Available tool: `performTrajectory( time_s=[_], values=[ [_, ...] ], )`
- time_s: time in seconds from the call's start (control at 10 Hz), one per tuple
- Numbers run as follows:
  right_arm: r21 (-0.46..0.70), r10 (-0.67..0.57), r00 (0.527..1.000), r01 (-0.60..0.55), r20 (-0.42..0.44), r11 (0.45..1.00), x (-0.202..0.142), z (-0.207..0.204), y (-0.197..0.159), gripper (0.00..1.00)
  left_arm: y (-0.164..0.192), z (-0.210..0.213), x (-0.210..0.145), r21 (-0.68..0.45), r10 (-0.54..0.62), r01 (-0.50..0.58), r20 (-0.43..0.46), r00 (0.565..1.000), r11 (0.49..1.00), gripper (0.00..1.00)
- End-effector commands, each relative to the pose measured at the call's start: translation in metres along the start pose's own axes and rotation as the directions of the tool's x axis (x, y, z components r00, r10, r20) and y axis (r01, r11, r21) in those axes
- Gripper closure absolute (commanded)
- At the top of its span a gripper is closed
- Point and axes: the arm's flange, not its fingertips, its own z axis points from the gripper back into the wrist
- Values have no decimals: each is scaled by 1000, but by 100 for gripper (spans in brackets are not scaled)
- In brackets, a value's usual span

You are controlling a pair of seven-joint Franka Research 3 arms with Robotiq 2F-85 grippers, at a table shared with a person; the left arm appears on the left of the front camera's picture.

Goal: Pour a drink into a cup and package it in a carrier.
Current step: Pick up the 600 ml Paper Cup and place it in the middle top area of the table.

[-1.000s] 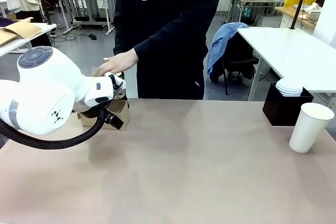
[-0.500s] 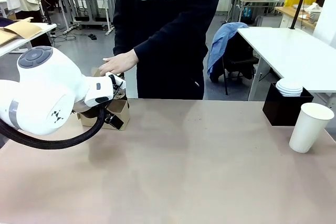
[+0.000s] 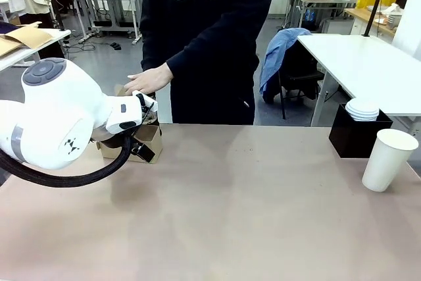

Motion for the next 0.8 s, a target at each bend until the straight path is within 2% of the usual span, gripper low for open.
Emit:
performTrajectory(
  time_s=[0.0, 0.2, 0.3, 0.7],
  values=[
    [-40, 65, 996, -63, 67, 997, -5, -13, -5, 0, 0, 0, 0, -1, 1, -1, 1, 1000, 1000, 0],
    [-50, 94, 989, -89, 117, 995, -11, -22, -5, 0, 0, 0, 0, -1, 1, -1, 1, 1000, 1000, 0],
    [-31, 59, 989, -56, 136, 998, -13, -30, -5, 0, 0, 0, 0, -1, 1, -1, 1, 1000, 1000, 0],
    [-77, 47, 987, -36, 152, 996, -21, -55, -10, 0, 0, 0, 0, -1, 1, -1, 1, 1000, 1000, 0]
  ],
)
